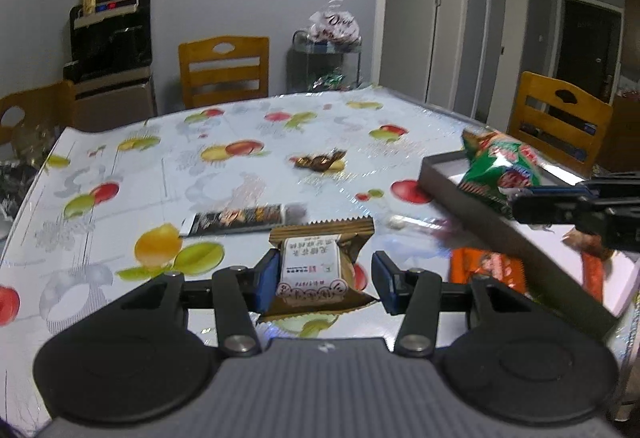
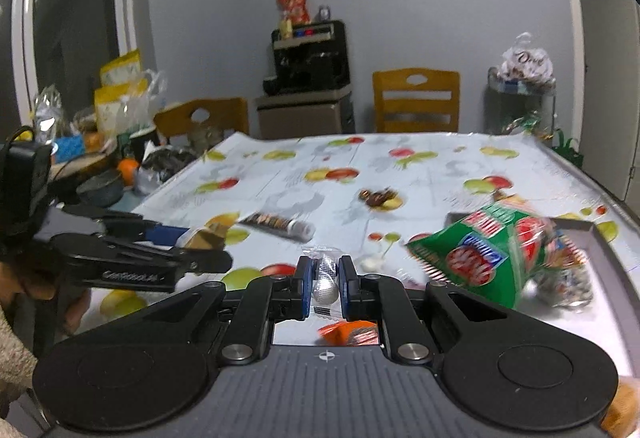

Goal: Organize snacks
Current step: 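Carry the biscuit and the candy packet over the gray tray with both tools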

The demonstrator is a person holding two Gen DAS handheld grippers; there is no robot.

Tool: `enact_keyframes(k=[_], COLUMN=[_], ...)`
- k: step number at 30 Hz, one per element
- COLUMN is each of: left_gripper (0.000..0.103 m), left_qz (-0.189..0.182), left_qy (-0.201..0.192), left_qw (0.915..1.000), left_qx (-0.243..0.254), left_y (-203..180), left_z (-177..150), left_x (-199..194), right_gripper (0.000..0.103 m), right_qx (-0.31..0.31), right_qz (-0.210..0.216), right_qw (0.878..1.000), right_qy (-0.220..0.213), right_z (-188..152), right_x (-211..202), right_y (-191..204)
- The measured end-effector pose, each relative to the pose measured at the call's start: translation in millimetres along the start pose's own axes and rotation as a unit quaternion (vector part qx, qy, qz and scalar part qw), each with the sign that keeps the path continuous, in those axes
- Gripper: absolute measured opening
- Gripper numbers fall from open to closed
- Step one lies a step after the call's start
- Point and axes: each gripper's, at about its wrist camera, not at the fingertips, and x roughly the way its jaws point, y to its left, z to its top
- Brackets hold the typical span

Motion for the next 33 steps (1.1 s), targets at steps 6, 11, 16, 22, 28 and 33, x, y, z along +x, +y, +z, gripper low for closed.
enact_keyframes(k=[6,11,16,22,28,33], left_gripper=[0.047,0.047,0.047,0.047,0.047,0.047], left_qz=[-0.019,-0.032,-0.046,-0.059,-0.076,-0.085], left_qy=[-0.012,-0.017,-0.019,-0.023,-0.028,-0.029], left_qw=[0.9994,0.9985,0.9971,0.9951,0.9923,0.9901], left_qx=[0.026,0.041,0.059,0.076,0.094,0.108], left_y=[-22.0,-43.0,-64.2,-84.6,-103.5,-116.5], left_z=[12.6,20.8,27.4,34.0,39.3,41.6], left_x=[-5.4,-1.7,4.5,7.7,10.0,12.1], right_gripper=[0.016,0.016,0.016,0.016,0.016,0.016], right_qx=[0.012,0.024,0.04,0.059,0.077,0.089], right_qz=[-0.02,-0.039,-0.06,-0.086,-0.111,-0.122], right_qw=[0.999,0.998,0.996,0.992,0.988,0.986], right_qy=[-0.028,-0.05,-0.061,-0.071,-0.074,-0.069], right_z=[6.6,9.8,6.9,1.5,-5.2,-10.6], right_x=[-19.4,-34.7,-48.8,-64.5,-73.8,-77.1], right_y=[-24.7,-47.0,-72.0,-98.2,-120.5,-131.6])
